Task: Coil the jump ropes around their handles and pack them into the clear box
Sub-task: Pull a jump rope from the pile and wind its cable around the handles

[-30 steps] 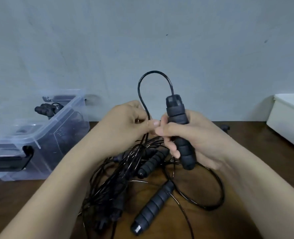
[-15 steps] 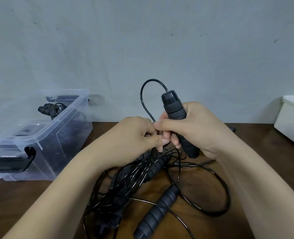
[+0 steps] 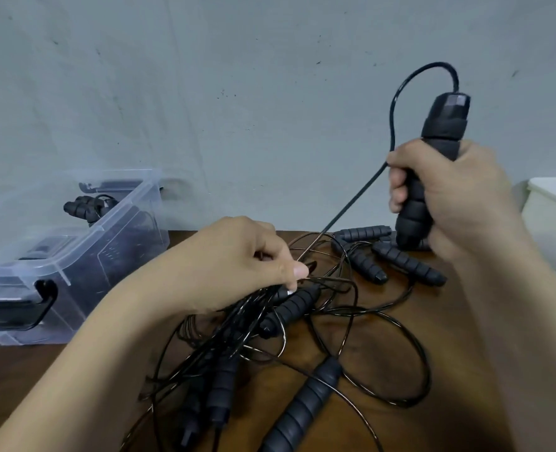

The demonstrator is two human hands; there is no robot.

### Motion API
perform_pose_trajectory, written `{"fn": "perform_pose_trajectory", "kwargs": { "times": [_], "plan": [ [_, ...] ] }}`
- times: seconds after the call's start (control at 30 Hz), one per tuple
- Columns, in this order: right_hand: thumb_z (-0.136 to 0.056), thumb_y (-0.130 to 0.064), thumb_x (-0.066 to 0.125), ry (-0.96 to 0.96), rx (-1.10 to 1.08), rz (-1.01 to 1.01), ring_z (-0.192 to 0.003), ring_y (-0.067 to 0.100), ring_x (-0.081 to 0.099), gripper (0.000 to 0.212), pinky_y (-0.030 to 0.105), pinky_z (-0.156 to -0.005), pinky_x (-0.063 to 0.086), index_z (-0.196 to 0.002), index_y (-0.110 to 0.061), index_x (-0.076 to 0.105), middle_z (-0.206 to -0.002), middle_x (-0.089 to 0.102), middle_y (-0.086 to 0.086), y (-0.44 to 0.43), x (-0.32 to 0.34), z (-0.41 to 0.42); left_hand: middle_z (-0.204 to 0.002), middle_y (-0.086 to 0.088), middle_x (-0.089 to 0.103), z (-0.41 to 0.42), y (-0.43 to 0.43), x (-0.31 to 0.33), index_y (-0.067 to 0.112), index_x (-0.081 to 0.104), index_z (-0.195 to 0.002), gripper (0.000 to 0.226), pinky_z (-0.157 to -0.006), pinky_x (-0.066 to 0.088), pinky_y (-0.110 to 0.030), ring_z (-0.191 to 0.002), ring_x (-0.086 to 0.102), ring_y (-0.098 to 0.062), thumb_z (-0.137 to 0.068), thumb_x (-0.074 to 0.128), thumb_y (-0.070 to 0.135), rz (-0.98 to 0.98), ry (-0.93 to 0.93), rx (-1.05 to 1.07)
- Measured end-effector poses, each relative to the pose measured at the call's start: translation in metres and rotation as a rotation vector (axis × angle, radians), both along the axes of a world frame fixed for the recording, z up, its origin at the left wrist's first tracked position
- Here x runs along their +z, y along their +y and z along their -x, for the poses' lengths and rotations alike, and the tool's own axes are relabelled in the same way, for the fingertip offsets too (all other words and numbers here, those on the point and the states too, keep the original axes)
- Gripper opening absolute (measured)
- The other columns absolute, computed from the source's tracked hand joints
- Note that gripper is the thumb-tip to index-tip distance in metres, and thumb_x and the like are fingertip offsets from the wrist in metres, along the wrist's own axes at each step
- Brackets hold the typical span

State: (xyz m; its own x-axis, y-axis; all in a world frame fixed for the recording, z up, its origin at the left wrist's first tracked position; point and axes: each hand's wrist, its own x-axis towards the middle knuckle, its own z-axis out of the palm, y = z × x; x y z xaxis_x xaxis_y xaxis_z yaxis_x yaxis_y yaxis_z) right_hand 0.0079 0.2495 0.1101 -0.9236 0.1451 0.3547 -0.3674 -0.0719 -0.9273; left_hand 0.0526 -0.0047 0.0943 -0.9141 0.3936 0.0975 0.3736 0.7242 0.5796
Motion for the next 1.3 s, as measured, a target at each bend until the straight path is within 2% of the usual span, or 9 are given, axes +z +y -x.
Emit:
{"fn": "perform_pose_trajectory", "kwargs": {
  "times": [0.13,0.23,0.57,0.77,0.83,0.9,1.03,1.17,1.3],
  "plan": [
    [-0.098,-0.016,0.073,-0.125,0.117,0.0,-0.047,0.016,0.051,0.013,0.027,-0.047,0.046,-0.09,-0.008,0.067,-0.066,0.065,0.006,-0.015,-0.008,0.0,-0.09,0.008,0.063,0.002,-0.007,0.001,0.038,0.081,-0.078,0.026,-0.064,0.04,-0.018,-0.072,0.06,-0.007,-0.095,0.068,0.053,-0.04,0.054,0.048],
    [-0.096,-0.026,0.077,-0.254,0.348,-0.187,-0.047,0.016,0.051,0.024,0.027,-0.047,0.046,-0.1,-0.002,0.073,-0.071,0.068,0.01,-0.034,-0.022,-0.005,-0.086,0.008,0.062,0.004,-0.008,0.002,0.037,0.077,-0.073,0.029,-0.066,0.04,-0.022,-0.074,0.06,-0.009,-0.096,0.067,0.051,-0.105,0.108,0.093],
    [-0.093,-0.02,0.082,-0.195,0.463,-0.399,-0.053,0.019,0.053,0.017,0.032,-0.054,0.048,-0.085,-0.006,0.076,-0.074,0.071,0.016,-0.052,-0.029,-0.02,-0.088,0.006,0.062,-0.001,-0.007,0.001,0.036,0.082,-0.083,0.023,-0.067,0.041,-0.022,-0.077,0.06,-0.01,-0.094,0.069,0.051,-0.064,0.04,0.037],
    [-0.094,-0.01,0.075,-0.178,0.468,-0.406,-0.051,0.018,0.05,0.027,0.032,-0.053,0.045,-0.068,-0.016,0.072,-0.063,0.065,0.008,-0.053,-0.026,-0.025,-0.093,0.003,0.068,-0.003,-0.003,-0.001,0.03,0.083,-0.085,0.023,-0.085,0.052,-0.049,-0.085,0.065,-0.022,-0.092,0.076,0.051,-0.09,-0.004,-0.019],
    [-0.092,-0.009,0.073,-0.154,0.388,-0.353,-0.049,0.019,0.05,0.024,0.033,-0.052,0.044,-0.069,-0.011,0.067,-0.061,0.062,0.009,-0.054,-0.023,-0.027,-0.09,0.005,0.069,-0.003,-0.002,-0.002,0.022,0.08,-0.079,0.032,-0.075,0.052,-0.047,-0.076,0.063,-0.024,-0.089,0.078,0.052,-0.052,-0.025,-0.02],
    [-0.092,-0.008,0.071,-0.131,0.302,-0.204,-0.045,0.019,0.047,0.026,0.03,-0.049,0.042,-0.067,-0.011,0.062,-0.059,0.06,0.008,-0.048,-0.016,-0.023,-0.089,0.006,0.067,-0.004,-0.001,-0.003,0.02,0.078,-0.077,0.037,-0.065,0.045,-0.038,-0.065,0.057,-0.012,-0.086,0.079,0.056,0.011,-0.05,-0.024],
    [-0.094,-0.007,0.069,-0.081,0.174,0.049,-0.046,0.017,0.045,0.024,0.026,-0.046,0.041,-0.072,-0.014,0.061,-0.06,0.057,0.003,-0.017,0.002,-0.017,-0.089,0.015,0.068,-0.004,-0.005,0.001,0.033,0.082,-0.079,0.033,-0.073,0.041,-0.026,-0.075,0.062,0.0,-0.089,0.071,0.062,0.025,-0.068,0.02],
    [-0.097,-0.01,0.069,-0.085,0.139,0.04,-0.049,0.017,0.048,0.02,0.028,-0.048,0.043,-0.078,-0.012,0.064,-0.065,0.061,0.005,-0.015,-0.003,-0.013,-0.085,0.015,0.06,-0.004,-0.005,0.007,0.039,0.082,-0.078,0.029,-0.065,0.039,-0.022,-0.067,0.06,-0.005,-0.093,0.068,0.059,0.008,0.012,0.068],
    [-0.096,-0.028,0.076,-0.184,0.313,-0.137,-0.048,0.016,0.052,0.024,0.027,-0.048,0.046,-0.098,-0.004,0.073,-0.072,0.07,0.009,-0.029,-0.013,-0.012,-0.081,0.014,0.056,-0.005,-0.009,0.009,0.041,0.082,-0.077,0.025,-0.063,0.033,-0.02,-0.065,0.056,0.0,-0.092,0.07,0.056,-0.022,0.025,0.118]
  ]
}}
